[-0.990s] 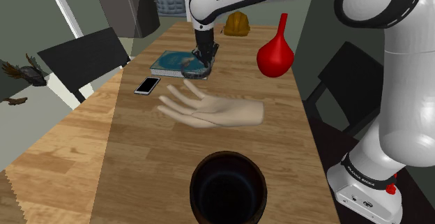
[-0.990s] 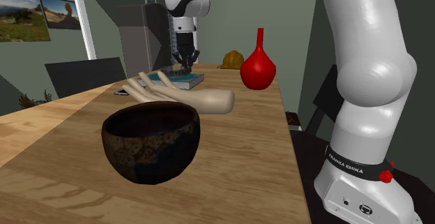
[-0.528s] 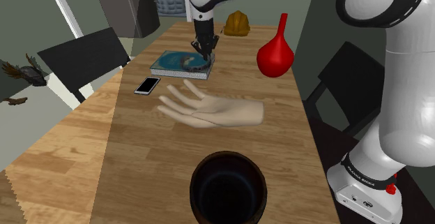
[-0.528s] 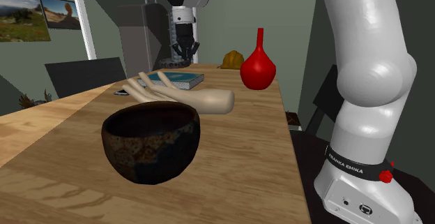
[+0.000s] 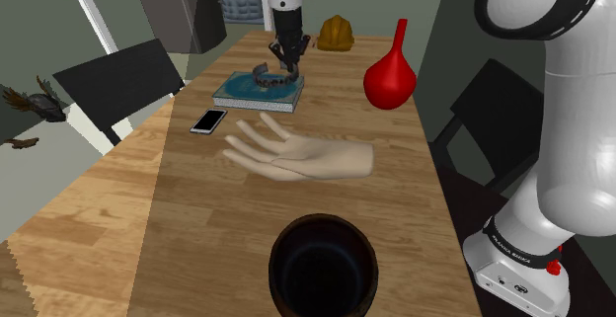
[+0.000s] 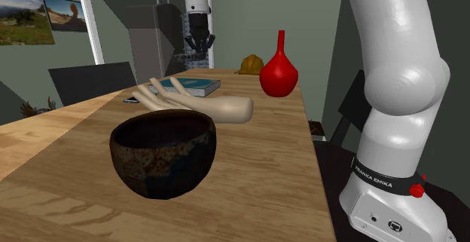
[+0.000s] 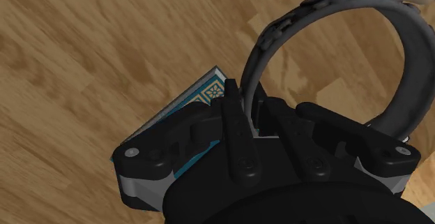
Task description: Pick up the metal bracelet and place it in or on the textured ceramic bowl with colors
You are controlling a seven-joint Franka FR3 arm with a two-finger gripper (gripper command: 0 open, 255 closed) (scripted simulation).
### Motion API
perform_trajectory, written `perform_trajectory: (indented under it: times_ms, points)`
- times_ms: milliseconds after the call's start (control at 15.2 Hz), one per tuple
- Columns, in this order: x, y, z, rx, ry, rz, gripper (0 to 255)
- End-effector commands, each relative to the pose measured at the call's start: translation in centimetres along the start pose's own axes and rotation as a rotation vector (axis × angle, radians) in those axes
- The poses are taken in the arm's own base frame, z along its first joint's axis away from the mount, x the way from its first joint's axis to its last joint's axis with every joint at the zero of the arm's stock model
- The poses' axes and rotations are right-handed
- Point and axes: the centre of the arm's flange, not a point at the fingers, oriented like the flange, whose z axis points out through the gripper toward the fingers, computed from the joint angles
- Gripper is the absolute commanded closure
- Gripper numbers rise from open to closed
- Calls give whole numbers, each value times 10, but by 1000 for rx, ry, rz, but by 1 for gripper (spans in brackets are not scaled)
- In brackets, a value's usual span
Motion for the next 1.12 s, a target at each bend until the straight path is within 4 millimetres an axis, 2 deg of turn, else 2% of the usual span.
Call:
perform_trajectory:
  times_ms: [0, 1056]
  points:
    - [-1, 1, -9, 0, -1, 0, 255]
    - [-192, -90, -12, 0, -1, 0, 255]
